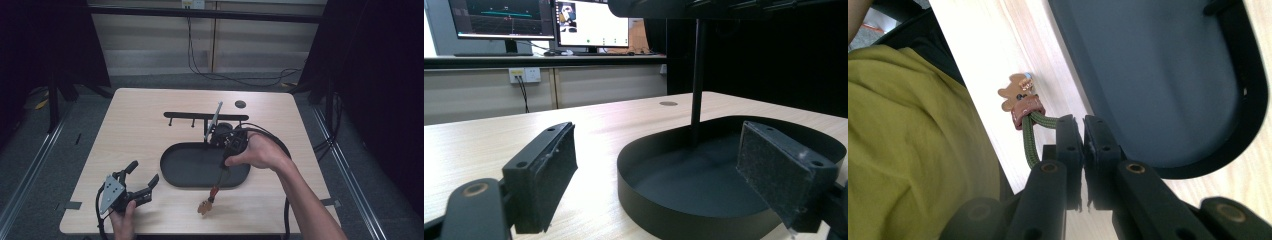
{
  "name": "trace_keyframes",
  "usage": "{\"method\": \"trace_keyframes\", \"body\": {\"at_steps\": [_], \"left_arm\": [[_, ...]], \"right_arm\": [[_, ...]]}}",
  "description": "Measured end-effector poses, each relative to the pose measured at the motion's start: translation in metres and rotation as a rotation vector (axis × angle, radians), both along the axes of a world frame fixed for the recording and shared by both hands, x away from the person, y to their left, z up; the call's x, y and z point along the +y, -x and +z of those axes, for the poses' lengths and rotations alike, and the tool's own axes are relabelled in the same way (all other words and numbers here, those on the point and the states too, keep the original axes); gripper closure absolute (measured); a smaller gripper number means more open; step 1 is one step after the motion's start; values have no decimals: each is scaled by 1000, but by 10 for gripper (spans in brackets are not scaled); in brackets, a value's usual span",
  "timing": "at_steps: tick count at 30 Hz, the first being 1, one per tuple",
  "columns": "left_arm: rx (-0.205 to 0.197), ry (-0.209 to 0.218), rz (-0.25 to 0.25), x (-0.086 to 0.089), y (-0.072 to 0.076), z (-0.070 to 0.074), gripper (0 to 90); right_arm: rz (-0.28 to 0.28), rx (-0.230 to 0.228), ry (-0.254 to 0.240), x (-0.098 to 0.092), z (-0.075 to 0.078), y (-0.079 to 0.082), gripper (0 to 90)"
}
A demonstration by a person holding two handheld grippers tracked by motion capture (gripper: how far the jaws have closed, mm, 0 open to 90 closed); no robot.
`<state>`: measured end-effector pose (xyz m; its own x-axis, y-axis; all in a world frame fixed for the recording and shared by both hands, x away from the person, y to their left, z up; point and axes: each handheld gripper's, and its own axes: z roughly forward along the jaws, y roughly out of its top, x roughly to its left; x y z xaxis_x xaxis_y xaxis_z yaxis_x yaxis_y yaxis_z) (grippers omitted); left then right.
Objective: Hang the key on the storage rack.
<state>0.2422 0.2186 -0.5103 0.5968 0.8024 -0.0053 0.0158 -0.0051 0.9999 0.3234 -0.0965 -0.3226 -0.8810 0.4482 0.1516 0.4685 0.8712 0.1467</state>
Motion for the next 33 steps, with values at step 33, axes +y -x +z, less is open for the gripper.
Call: {"method": "trace_keyframes", "body": {"at_steps": [33], "left_arm": [[0, -1, 0, 0, 0, 0, 158]], "right_arm": [[15, -54, -35, 7, 59, -20, 860]]}}
